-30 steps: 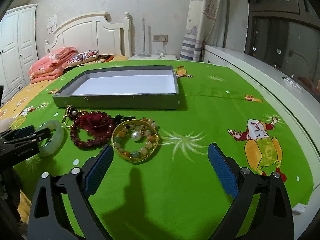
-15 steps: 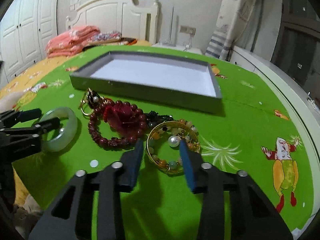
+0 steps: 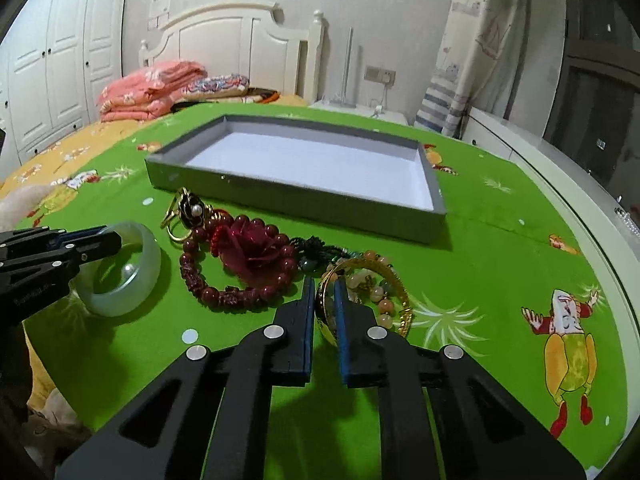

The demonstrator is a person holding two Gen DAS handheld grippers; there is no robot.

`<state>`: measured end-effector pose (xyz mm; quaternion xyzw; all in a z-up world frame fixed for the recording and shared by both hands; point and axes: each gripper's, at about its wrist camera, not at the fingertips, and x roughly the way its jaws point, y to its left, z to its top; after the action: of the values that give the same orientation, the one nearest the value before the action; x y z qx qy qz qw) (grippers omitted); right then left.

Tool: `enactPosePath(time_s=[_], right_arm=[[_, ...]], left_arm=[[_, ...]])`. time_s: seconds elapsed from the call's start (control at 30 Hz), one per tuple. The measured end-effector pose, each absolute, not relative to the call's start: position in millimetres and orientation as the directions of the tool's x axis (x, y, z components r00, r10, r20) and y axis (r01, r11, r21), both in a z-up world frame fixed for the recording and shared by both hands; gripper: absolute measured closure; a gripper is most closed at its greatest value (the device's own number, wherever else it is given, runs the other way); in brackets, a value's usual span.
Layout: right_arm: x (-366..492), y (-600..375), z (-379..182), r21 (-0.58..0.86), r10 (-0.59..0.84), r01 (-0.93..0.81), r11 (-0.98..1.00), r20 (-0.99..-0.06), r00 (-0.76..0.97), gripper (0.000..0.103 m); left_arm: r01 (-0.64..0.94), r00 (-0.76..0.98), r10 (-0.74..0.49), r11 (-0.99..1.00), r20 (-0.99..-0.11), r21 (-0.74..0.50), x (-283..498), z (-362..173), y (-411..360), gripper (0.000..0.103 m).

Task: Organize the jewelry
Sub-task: 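Carry both bangles into the grey tray and open both tools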

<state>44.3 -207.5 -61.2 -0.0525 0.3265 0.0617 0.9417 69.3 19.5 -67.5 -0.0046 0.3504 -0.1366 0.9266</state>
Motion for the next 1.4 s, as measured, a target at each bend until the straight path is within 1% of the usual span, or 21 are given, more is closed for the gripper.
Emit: enactPosePath(time_s=[0.2,0.47,0.73,0.87,1.0,1.17,1.3,1.37,1.4], right_arm=[[38,-214,-46,-0.057,0.077,-0.135,0.989,-0.582,0.81,0.091],[46,-209,-39,-0.084,0.075,-0.149,0.985,-0.57,0.818,0.091],[52,-213,-26,-0.076,0.07,-0.13,0.989,-0.532,0.844,0.091],[57,-211,-20,-0.085,0.069,-0.132,0.988,-0.524,0.849,0.091],[70,-211,-12,-0.095,0.072,-0.139,0.986,-0.511,0.857,0.091],[101,-213,-4,-0.103,0.071,-0.147,0.984,-0.527,0.847,0.091],[122,-213,-4,-0.117,0.058,-0.142,0.983,-0.536,0.842,0.091],[130,-217,-3,-0.093,0.075,-0.149,0.984,-0.542,0.837,0.091],[134,-221,-1,-0.059,0.106,-0.165,0.985,-0.547,0.831,0.091]], left_arm=[[0.274,0.729,-0.275,0.956,-0.627,-0.101,66,-58,13,0.089],[0.289,0.741,-0.285,0.953,-0.608,-0.094,71,-46,5,0.089],[0.307,0.783,-0.292,0.949,-0.549,-0.066,77,-19,-3,0.089],[0.313,0.793,-0.295,0.948,-0.534,-0.059,84,-8,-10,0.089],[0.303,0.793,-0.293,0.95,-0.535,-0.072,104,2,-10,0.089],[0.289,0.796,-0.274,0.955,-0.54,-0.058,131,10,-12,0.089],[0.275,0.784,-0.252,0.96,-0.567,-0.047,158,8,-16,0.089],[0.263,0.774,-0.239,0.964,-0.586,-0.045,171,4,-17,0.089],[0.259,0.773,-0.233,0.965,-0.59,-0.042,175,2,-17,0.089]])
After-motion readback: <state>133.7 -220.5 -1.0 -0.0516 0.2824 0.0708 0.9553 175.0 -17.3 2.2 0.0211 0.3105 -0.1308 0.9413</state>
